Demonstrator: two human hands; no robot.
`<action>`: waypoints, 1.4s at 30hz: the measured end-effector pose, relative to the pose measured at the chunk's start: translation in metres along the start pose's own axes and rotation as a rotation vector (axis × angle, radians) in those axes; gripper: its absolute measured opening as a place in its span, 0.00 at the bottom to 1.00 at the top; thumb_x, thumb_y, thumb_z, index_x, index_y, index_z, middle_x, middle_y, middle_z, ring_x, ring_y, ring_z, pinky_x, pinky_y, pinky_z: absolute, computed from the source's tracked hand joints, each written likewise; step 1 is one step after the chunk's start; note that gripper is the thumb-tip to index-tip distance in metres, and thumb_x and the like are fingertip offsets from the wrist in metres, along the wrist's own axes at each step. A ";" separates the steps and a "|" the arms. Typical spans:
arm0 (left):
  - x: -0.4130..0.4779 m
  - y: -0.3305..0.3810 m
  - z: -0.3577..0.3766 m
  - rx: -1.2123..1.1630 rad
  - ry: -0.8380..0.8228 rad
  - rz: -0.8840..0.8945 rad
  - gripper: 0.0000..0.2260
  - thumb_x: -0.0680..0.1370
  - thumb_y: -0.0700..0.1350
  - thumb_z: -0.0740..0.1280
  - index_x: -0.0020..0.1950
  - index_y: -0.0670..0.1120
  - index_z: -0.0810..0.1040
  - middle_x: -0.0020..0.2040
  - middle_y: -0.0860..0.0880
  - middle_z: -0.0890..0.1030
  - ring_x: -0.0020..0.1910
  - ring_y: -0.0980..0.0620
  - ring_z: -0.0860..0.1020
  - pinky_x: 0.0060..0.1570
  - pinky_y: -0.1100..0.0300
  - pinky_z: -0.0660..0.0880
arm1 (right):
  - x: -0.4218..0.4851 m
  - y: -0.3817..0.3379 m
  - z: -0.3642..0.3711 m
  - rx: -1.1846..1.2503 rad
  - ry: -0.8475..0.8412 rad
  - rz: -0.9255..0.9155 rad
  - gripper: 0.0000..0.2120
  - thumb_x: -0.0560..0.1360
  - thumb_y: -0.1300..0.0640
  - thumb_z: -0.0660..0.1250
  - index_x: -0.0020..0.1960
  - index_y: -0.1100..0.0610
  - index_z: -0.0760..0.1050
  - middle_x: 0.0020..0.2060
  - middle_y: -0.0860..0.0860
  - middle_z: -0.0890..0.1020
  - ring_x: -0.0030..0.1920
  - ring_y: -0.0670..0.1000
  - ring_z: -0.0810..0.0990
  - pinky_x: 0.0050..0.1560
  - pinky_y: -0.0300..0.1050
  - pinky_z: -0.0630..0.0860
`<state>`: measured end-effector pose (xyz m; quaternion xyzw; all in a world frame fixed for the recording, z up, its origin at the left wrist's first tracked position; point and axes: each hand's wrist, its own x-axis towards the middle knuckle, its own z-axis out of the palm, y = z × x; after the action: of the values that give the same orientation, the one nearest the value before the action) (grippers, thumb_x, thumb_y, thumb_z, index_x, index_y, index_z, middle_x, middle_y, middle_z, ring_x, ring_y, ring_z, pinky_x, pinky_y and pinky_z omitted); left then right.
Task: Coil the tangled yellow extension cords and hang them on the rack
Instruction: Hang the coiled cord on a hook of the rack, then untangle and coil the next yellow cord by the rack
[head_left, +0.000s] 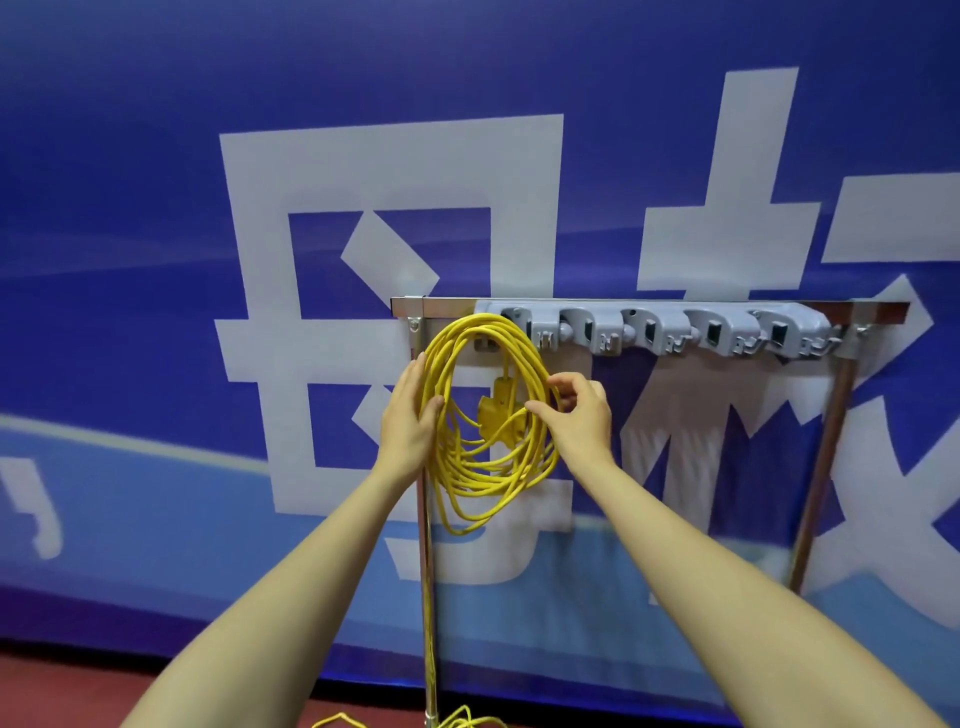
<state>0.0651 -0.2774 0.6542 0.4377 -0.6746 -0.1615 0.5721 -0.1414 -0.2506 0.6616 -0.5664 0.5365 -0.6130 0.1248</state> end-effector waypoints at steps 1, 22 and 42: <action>-0.004 0.002 0.000 -0.001 0.000 -0.011 0.26 0.82 0.41 0.62 0.78 0.48 0.58 0.76 0.48 0.64 0.75 0.50 0.62 0.73 0.50 0.64 | -0.003 0.000 -0.002 -0.013 -0.009 0.003 0.18 0.69 0.55 0.75 0.56 0.53 0.75 0.51 0.49 0.71 0.47 0.47 0.74 0.42 0.29 0.71; -0.306 -0.155 0.148 0.551 -0.665 -0.147 0.23 0.73 0.39 0.70 0.68 0.40 0.73 0.68 0.36 0.69 0.68 0.36 0.67 0.64 0.45 0.66 | -0.247 0.246 -0.041 -0.648 -0.502 0.183 0.22 0.72 0.57 0.70 0.65 0.57 0.71 0.59 0.56 0.71 0.61 0.57 0.70 0.61 0.51 0.67; -0.547 -0.363 0.228 0.450 -1.056 -0.816 0.27 0.76 0.35 0.65 0.75 0.42 0.65 0.72 0.39 0.66 0.72 0.41 0.65 0.70 0.60 0.56 | -0.458 0.514 0.034 -0.689 -1.027 0.751 0.26 0.74 0.58 0.68 0.71 0.58 0.65 0.66 0.60 0.68 0.68 0.59 0.66 0.68 0.47 0.62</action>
<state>-0.0165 -0.1222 -0.0183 0.6266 -0.6610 -0.4106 -0.0426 -0.1974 -0.1214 -0.0135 -0.5676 0.7314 0.0186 0.3777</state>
